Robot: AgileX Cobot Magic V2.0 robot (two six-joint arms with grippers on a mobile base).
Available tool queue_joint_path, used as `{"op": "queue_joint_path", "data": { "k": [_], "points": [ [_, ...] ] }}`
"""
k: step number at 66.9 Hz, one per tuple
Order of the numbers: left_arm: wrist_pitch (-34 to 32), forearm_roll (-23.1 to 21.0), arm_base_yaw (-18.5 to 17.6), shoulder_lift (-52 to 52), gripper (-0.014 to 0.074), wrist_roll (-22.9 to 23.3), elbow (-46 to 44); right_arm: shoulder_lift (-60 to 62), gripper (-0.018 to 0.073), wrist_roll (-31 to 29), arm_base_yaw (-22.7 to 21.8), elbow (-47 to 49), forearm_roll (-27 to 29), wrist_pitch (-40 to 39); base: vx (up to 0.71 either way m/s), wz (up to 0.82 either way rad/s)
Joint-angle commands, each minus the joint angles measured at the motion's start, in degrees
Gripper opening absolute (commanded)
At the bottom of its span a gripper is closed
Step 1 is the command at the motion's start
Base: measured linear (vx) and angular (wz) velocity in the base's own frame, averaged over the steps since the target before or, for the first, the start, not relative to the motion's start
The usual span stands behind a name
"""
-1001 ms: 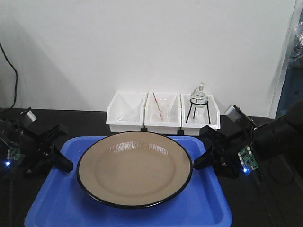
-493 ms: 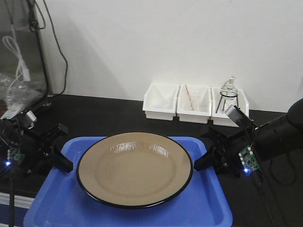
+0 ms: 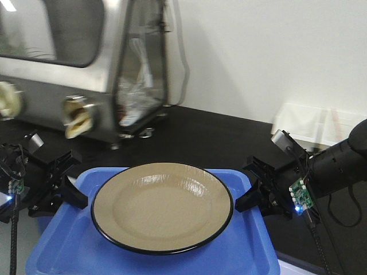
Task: Place disk in tray to left cabinet
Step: 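Hold the tray level with both grippers while the base drives to the cabinet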
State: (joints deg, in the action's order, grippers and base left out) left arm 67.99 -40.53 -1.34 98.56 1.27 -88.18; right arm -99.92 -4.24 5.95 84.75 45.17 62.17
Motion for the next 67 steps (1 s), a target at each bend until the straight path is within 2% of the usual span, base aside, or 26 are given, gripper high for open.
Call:
{"op": "queue_joint_path", "data": {
  "k": [1, 35, 67],
  "points": [
    [2.5, -15.5, -2.4, -3.1, 0.0000, 0.9, -1.8, 3.5, -0.0004, 0.3, 2.0, 2.5, 16.3, 3.4, -0.06, 0.76],
    [2.5, -15.5, -2.4, -3.1, 0.0000, 0.9, -1.8, 3.5, -0.0004, 0.3, 2.0, 2.5, 16.3, 3.4, -0.01, 0.77],
    [2.5, -15.5, -2.4, -3.1, 0.0000, 0.9, -1.8, 3.5, -0.0004, 0.3, 2.0, 2.5, 16.3, 3.4, 0.10, 0.51]
  ]
}}
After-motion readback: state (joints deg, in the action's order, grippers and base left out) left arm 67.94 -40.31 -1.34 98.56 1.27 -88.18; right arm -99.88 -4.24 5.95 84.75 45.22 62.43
